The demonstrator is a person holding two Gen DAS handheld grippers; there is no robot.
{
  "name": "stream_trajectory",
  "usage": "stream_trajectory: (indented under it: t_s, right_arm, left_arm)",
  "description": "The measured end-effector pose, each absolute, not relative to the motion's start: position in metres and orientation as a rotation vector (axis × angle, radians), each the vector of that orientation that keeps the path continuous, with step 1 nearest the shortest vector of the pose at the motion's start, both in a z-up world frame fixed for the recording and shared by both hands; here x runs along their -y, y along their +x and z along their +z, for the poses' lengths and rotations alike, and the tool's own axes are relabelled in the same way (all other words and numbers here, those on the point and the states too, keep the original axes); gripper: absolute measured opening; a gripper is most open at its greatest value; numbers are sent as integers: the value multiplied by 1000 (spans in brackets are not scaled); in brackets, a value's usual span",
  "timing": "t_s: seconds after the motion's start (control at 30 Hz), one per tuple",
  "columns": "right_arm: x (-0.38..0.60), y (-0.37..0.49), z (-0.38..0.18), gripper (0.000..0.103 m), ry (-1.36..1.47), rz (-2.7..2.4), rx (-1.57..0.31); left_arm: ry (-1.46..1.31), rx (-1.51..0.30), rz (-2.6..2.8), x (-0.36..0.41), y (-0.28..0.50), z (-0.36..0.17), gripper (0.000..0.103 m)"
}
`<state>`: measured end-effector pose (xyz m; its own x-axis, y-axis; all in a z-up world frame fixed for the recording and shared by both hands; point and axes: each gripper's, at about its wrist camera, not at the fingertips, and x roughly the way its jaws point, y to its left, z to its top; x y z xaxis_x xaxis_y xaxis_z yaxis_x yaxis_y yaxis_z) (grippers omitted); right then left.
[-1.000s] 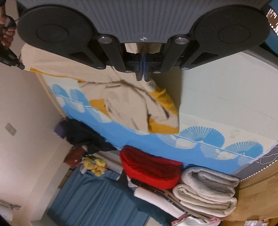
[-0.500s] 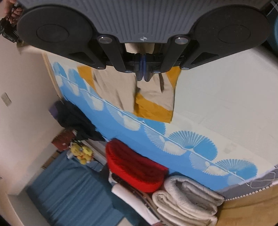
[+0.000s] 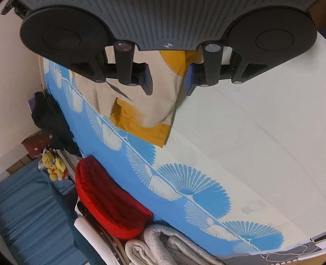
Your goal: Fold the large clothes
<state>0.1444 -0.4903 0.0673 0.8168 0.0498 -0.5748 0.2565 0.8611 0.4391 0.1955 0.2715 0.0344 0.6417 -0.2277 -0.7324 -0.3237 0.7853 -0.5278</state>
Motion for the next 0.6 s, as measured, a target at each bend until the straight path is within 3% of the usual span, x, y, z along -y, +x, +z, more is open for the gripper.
stream_trajectory:
  t_s: [0.23, 0.37, 0.47, 0.6]
  right_arm:
    - [487, 157, 34, 29, 512, -91, -753]
    - [484, 163, 16, 39, 492, -85, -819]
    - [482, 166, 5, 47, 473, -84, -858]
    - [475, 180, -7, 48, 459, -64, -910]
  left_arm:
    - [-519, -960, 43, -243, 206, 18, 42]
    - [-467, -987, 48, -227, 214, 7, 45]
    - [-448, -1004, 56, -219, 226, 0, 54]
    - [-441, -1023, 78, -211, 243, -10, 60]
